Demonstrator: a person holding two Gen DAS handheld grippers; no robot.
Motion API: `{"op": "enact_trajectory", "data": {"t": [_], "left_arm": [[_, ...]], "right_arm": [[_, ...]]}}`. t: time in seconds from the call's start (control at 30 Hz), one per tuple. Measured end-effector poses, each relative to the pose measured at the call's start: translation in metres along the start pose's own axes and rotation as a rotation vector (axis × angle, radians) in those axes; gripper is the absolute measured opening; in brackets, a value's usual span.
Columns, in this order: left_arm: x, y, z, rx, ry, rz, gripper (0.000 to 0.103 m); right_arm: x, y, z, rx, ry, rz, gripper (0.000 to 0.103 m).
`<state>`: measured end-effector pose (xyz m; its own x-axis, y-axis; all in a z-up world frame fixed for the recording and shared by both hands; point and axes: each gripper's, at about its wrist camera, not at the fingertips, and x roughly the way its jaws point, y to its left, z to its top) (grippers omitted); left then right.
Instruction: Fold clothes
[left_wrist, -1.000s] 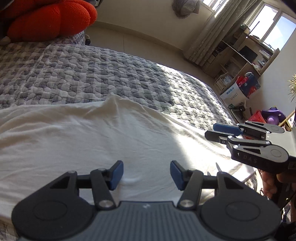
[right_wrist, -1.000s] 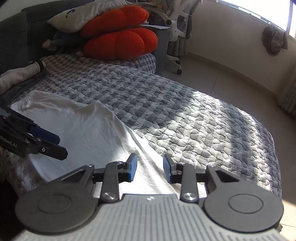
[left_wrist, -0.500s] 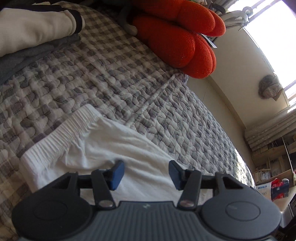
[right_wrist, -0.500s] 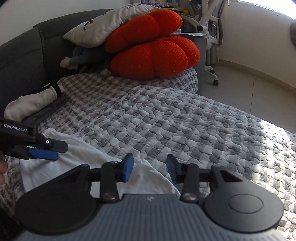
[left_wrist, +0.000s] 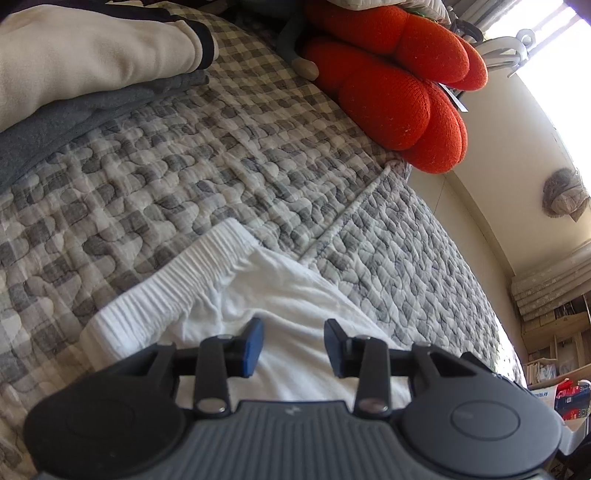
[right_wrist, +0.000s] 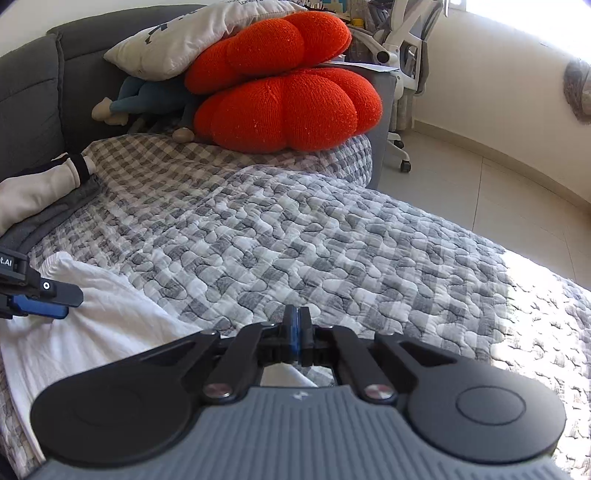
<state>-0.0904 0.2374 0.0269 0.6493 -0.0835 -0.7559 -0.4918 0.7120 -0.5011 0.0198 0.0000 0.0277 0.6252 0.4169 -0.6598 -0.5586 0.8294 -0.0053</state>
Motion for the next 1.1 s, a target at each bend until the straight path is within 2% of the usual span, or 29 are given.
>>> {"op": "enact_trajectory", "data": {"t": [0.1, 0.2, 0.27, 0.3, 0.33, 0.4, 0.47, 0.57, 0.63, 0.7, 0.77, 0.87, 0.97, 1.1], "left_arm": [[0.0, 0.0, 0.0, 0.004, -0.002, 0.002, 0.038], [0.0, 0.001, 0.002, -0.008, 0.002, -0.001, 0.038], [0.0, 0.001, 0.002, -0.006, 0.003, 0.001, 0.038], [0.0, 0.0, 0.002, -0.002, 0.003, 0.002, 0.038], [0.0, 0.0, 0.001, 0.002, 0.002, 0.004, 0.038], [0.0, 0.001, 0.003, -0.005, 0.004, 0.002, 0.038], [0.0, 0.005, 0.005, -0.025, 0.008, -0.002, 0.038], [-0.003, 0.021, 0.014, -0.115, -0.002, 0.007, 0.039], [-0.009, 0.035, 0.022, -0.2, -0.021, -0.001, 0.039], [-0.015, 0.042, 0.028, -0.231, -0.039, -0.015, 0.041], [-0.021, 0.048, 0.035, -0.25, -0.066, -0.02, 0.043], [-0.024, 0.055, 0.044, -0.269, -0.092, -0.03, 0.045], [-0.027, 0.057, 0.046, -0.265, -0.111, -0.04, 0.045], [-0.029, 0.037, 0.04, -0.145, -0.084, -0.133, 0.048]], "right_arm": [[0.009, 0.002, -0.003, -0.033, 0.047, -0.007, 0.0], [-0.013, -0.005, 0.006, 0.05, -0.037, 0.068, 0.006], [-0.021, -0.002, 0.01, 0.059, -0.077, 0.115, 0.01], [-0.019, 0.003, 0.009, 0.032, -0.059, 0.116, 0.01], [-0.01, 0.012, 0.006, -0.014, -0.006, 0.097, 0.01], [-0.005, 0.012, 0.004, -0.039, 0.024, 0.02, 0.01], [-0.001, 0.011, 0.001, -0.062, 0.054, -0.057, 0.001], [0.007, 0.011, -0.004, -0.098, 0.099, -0.173, 0.006], [0.005, 0.001, -0.01, -0.075, 0.105, -0.16, 0.006], [-0.003, 0.0, -0.012, -0.082, 0.084, -0.174, 0.006], [-0.015, 0.007, -0.011, -0.074, 0.035, -0.149, 0.013], [-0.032, 0.022, -0.008, -0.078, -0.03, -0.1, 0.016], [-0.034, 0.049, -0.011, -0.142, -0.016, -0.038, 0.017], [-0.024, 0.072, -0.019, -0.21, 0.049, 0.008, 0.017]]}}
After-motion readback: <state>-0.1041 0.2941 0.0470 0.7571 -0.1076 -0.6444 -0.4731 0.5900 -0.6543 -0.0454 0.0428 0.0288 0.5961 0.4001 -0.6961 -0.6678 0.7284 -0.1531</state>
